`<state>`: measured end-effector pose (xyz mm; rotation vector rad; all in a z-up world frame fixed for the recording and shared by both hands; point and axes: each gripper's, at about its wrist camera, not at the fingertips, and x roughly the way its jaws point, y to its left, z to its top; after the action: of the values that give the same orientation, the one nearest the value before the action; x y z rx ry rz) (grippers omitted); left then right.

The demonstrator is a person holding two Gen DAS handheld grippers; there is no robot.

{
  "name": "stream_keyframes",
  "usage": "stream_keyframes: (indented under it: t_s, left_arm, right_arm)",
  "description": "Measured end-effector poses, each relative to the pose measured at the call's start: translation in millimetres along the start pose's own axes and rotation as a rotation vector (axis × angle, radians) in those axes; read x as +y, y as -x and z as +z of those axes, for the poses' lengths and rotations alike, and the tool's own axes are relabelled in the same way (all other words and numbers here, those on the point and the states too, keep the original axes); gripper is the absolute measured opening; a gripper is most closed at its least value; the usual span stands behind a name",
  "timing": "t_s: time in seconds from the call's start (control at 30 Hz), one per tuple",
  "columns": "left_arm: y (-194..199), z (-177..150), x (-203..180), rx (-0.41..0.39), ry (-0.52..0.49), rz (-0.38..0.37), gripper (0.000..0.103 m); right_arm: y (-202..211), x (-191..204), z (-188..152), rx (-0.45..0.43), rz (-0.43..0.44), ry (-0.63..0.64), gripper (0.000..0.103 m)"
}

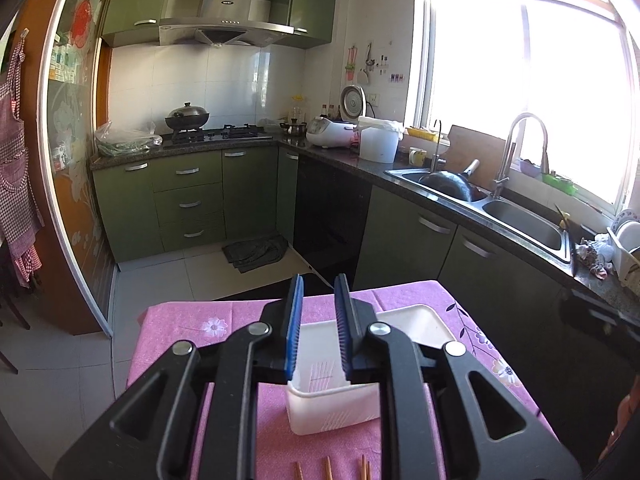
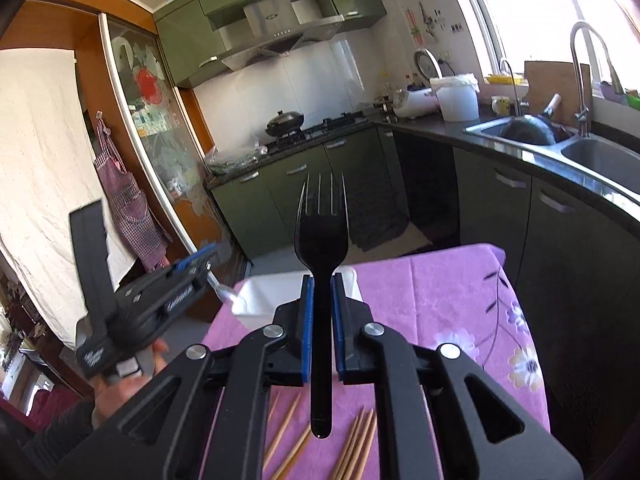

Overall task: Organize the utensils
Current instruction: 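Carry the spoon over the white holder and open the left tool, then lower the fork into the white holder and open the right tool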

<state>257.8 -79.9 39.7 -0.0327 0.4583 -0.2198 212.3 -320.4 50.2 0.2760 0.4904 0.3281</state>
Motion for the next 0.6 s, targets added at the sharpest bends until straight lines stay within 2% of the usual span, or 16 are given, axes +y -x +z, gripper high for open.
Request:
stream_keyframes:
  t_s: [0.1,0.23,0.43,0.6]
  left_arm:
    - [27,-2,4,-0.006,0.002,-0.005,0.016]
    - [50,-6,11,0.009,0.000,-0.011,0.016]
    - [64,-13,16,0.024,-0.010,-0.022,0.017]
    - [61,-19,18,0.063,-0.007,-0.034,0.017]
  right_arm:
    - [-21,10,30,-0.103,0.010,0.019,0.009]
    - [-65,17,50,-0.176,-0.079,0.067,0.009]
    - [-120,11,42,-0.123,-0.090,0.104,0.010]
    - [-125,8,16,-0.068,-0.079,0.120,0.010]
